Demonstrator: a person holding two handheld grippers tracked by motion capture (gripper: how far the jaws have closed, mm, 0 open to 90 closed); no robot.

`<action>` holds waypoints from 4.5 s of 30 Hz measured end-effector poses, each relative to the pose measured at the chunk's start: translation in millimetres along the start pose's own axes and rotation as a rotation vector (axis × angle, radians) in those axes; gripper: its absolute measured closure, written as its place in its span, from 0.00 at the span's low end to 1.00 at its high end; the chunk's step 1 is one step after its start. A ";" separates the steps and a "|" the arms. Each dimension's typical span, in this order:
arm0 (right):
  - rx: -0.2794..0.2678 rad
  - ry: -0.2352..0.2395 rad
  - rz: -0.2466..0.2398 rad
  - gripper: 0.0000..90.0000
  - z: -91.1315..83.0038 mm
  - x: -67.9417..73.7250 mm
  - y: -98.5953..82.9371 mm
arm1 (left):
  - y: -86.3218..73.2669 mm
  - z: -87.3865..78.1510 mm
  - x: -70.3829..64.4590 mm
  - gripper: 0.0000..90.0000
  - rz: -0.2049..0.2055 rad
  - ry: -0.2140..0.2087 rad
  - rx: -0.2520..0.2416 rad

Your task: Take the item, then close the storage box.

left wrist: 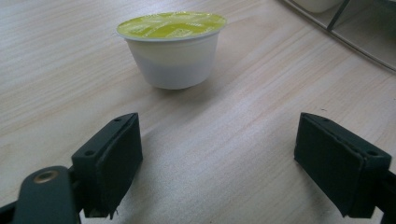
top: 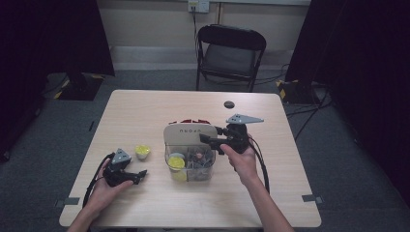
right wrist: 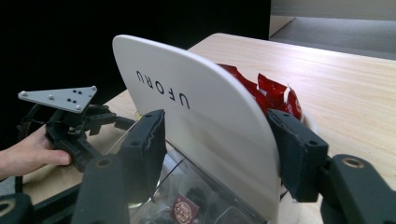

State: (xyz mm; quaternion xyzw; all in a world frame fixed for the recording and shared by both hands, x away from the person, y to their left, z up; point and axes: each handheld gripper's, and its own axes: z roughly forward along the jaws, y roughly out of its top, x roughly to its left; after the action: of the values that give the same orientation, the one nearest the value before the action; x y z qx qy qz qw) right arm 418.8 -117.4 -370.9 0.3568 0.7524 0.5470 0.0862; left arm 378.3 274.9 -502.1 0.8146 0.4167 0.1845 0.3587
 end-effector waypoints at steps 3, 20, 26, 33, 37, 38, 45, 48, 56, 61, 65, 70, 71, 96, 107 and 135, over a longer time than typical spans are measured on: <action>0.005 0.009 -0.003 0.47 -2.0 0.3 -0.1 | 0.1 -0.1 0.0 0.16 0.001 0.001 0.002; 0.022 0.038 -0.013 0.45 -5.2 6.6 -2.9 | 0.3 0.0 0.6 0.16 -0.001 -0.005 0.002; 0.034 0.055 -0.017 0.46 -3.0 8.7 -4.3 | 0.3 0.0 0.8 0.16 0.001 -0.006 0.003; 0.044 0.064 -0.024 0.45 -1.2 10.7 -6.0 | 0.2 -0.2 1.2 0.16 0.004 -0.008 0.003; 0.054 0.063 -0.035 0.43 -2.8 13.4 -8.5 | 0.3 -0.2 1.2 0.16 0.004 -0.008 0.004; 0.057 0.061 -0.038 0.43 -3.5 14.1 -8.9 | 0.2 -0.1 1.1 0.16 0.003 -0.008 0.003; 0.051 0.053 -0.041 0.42 -13.3 16.9 -12.4 | 0.3 -0.2 1.3 0.16 0.005 -0.009 0.004; 0.045 0.052 -0.037 0.41 -16.4 16.9 -13.3 | 0.3 -0.2 1.3 0.16 0.005 -0.009 0.004; 0.052 0.039 -0.062 0.34 -19.6 24.1 -19.0 | 0.6 0.3 1.7 0.16 0.006 -0.009 0.001; 0.054 0.016 -0.049 0.27 -22.7 22.5 -21.8 | 1.4 1.3 2.8 0.16 0.006 -0.013 0.004; 0.061 -0.002 -0.031 0.23 -22.5 18.7 -25.7 | 1.8 1.4 3.5 0.16 0.010 -0.012 0.007; 0.083 -0.009 -0.026 0.21 -19.6 17.0 -30.5 | 1.8 1.5 3.4 0.16 0.007 -0.013 0.005; 0.082 -0.011 -0.025 0.20 -19.0 16.8 -31.5 | 1.8 1.5 3.4 0.16 0.007 -0.012 0.005; 0.135 -0.062 -0.021 0.17 -17.5 17.9 -67.1 | 1.9 1.5 3.8 0.16 0.013 -0.013 0.007; 0.159 -0.040 -0.006 0.17 -9.8 18.8 -76.5 | 2.4 2.4 3.9 0.15 0.007 -0.016 0.002; 0.184 -0.060 0.010 0.17 -14.1 13.2 -90.8 | 3.8 3.8 5.6 0.14 0.021 -0.025 0.009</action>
State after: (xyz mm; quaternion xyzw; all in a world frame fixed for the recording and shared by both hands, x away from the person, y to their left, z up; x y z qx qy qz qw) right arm 361.6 -133.2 -442.3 0.3832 0.7947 0.4650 0.0729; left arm 385.9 276.3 -501.9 0.8229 0.4043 0.1762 0.3582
